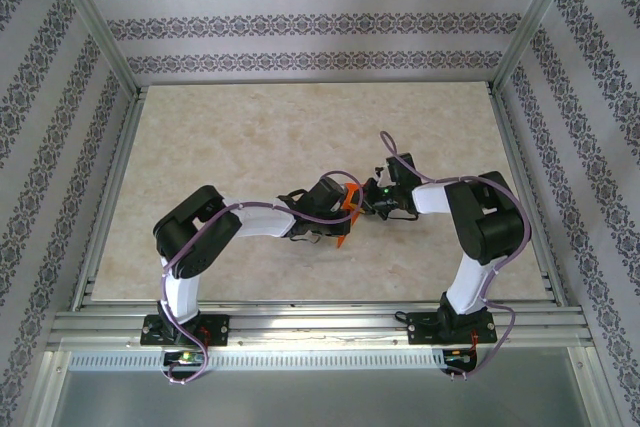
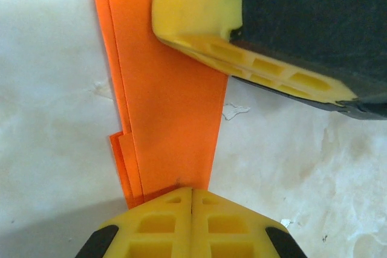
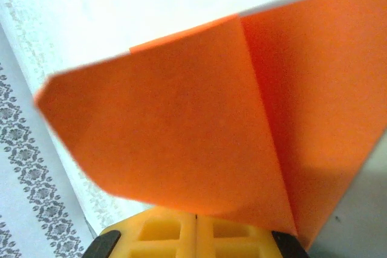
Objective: Fold a paper plane with a square sheet of paper (pick it up from the middle)
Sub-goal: Fold the wing for the fifth time at the center of the table.
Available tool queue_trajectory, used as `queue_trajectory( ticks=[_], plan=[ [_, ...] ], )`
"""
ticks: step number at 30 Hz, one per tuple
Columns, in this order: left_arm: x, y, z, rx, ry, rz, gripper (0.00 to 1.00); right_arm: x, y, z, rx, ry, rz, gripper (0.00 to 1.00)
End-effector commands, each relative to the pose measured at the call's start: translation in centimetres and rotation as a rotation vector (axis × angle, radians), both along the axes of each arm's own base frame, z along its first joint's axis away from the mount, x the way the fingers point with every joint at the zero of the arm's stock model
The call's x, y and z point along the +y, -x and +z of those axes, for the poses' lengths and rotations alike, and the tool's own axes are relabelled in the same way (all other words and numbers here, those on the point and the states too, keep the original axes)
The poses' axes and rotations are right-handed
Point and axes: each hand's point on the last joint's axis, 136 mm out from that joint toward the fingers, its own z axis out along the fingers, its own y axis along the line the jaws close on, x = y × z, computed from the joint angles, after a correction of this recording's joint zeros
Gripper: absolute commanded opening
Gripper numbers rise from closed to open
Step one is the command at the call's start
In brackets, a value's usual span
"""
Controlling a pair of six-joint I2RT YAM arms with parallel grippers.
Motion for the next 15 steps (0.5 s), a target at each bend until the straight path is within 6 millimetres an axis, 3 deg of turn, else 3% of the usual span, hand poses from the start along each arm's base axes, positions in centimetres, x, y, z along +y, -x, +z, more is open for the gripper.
queue_trajectory(
  ticks=[1,15],
  plan=[
    [5.0,6.5,-7.9,0.247,-0.251,-0.027,0.00,-1.9,-2.4,-0.8,-0.036,0.030,-0.074,0.05],
    [4.9,6.9,-8.4,0.261,-0.252,-0.041,0.00,-4.0,-4.6,0.0,-0.063,0.029,-0.141,0.09]
  ],
)
